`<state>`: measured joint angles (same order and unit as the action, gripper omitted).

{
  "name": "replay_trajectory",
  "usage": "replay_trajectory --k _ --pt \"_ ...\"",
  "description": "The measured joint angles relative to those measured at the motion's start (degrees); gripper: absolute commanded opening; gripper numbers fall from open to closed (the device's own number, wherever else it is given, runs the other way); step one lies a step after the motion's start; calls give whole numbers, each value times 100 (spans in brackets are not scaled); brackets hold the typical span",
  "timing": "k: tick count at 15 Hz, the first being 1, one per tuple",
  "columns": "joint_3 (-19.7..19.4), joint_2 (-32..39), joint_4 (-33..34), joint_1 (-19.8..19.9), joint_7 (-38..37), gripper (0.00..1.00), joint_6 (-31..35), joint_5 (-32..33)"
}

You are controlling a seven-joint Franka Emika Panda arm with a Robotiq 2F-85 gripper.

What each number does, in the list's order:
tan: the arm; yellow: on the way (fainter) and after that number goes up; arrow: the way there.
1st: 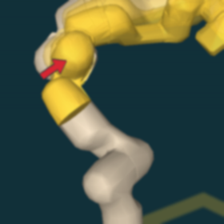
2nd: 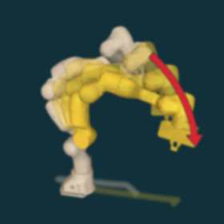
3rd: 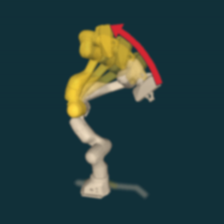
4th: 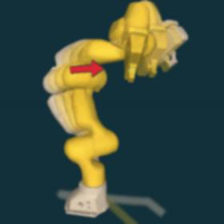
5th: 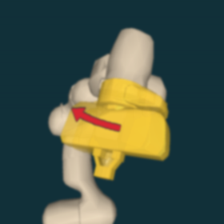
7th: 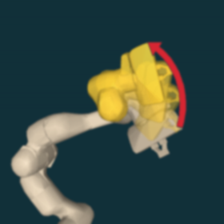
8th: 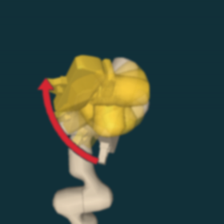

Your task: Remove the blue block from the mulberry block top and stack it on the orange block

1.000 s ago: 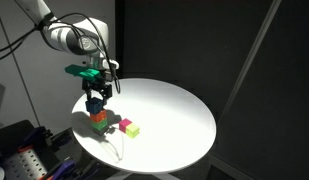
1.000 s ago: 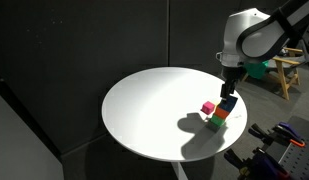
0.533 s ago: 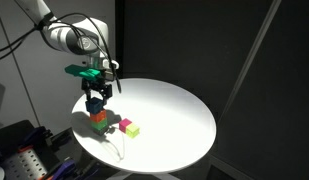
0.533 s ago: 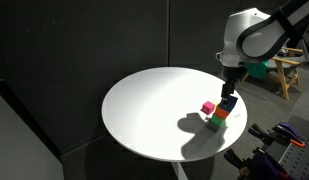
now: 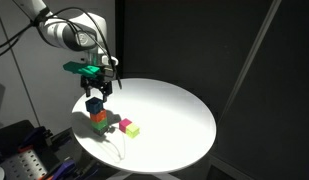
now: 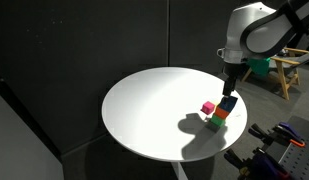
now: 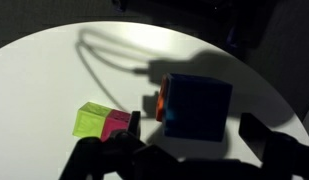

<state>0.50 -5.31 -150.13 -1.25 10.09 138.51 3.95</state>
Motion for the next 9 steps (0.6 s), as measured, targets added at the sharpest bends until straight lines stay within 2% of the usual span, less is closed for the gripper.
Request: replay_trajectory --k 9 --pt "-96 -556 -194 0 83 100 -136 -141"
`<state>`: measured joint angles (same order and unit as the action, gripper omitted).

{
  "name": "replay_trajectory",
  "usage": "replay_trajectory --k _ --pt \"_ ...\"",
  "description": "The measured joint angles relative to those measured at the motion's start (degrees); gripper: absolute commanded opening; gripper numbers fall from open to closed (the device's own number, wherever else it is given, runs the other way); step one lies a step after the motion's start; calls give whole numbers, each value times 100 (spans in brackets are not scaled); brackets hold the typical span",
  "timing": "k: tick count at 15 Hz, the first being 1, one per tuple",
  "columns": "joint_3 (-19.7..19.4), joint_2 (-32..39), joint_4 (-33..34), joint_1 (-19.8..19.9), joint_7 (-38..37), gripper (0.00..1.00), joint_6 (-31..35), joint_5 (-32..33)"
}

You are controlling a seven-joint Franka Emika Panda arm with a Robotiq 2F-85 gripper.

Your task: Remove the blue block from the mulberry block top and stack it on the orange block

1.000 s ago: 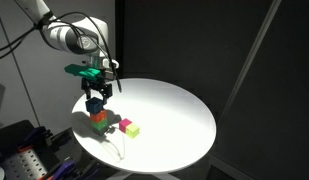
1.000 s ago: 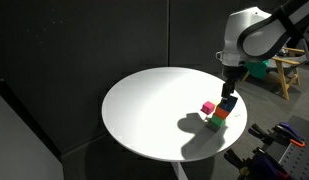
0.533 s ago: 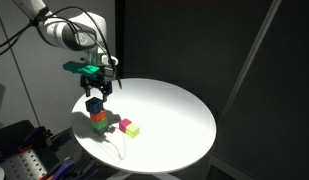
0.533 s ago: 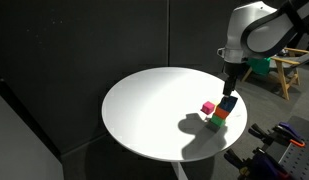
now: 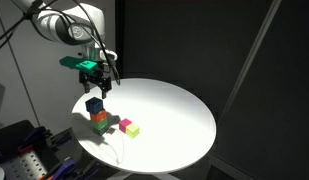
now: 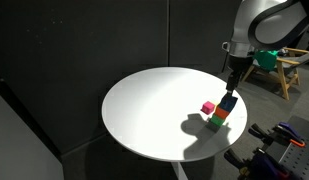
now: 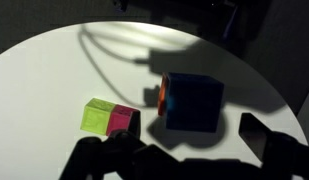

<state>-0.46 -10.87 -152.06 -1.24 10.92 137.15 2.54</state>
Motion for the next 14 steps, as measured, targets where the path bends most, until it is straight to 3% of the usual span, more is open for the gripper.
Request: replay_trajectory --k 10,14 --pt "-54 -902 -266 202 -522 100 -67 4" --pt "-90 -1289 -272 231 -525 100 -436 3"
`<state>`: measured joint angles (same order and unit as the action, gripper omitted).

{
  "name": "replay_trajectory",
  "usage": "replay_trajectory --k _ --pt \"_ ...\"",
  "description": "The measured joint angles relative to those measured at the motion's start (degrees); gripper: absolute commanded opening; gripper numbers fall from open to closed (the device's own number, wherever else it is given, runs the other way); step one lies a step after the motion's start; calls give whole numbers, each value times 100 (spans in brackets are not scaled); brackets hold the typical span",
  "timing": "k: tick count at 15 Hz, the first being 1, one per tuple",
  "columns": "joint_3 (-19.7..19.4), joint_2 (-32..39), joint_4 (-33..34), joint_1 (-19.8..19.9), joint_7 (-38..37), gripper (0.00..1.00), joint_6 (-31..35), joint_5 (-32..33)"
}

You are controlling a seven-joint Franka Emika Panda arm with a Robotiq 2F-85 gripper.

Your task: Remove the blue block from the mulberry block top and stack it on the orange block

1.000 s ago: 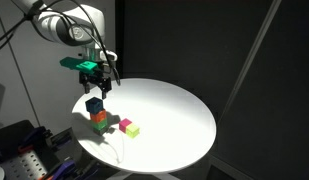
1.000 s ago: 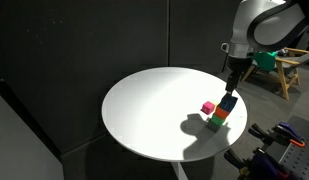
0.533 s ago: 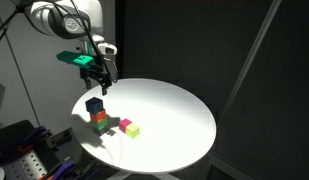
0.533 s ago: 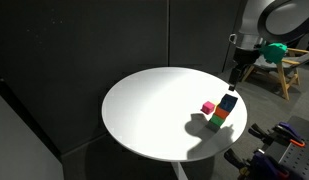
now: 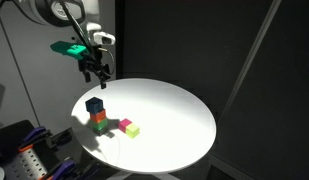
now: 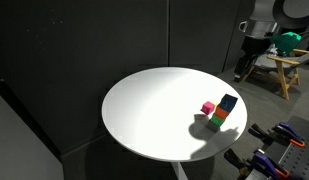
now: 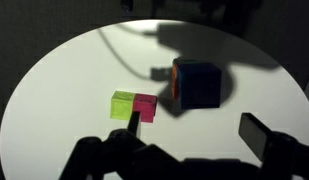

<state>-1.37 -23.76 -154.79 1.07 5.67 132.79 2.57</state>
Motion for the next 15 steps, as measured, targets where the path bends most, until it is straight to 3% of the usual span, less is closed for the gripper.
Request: replay_trajectory --k 8,15 --pt "-57 -528 45 -6 122 100 -1038 0" --pt "-68 -543 44 -10 168 100 -1072 0"
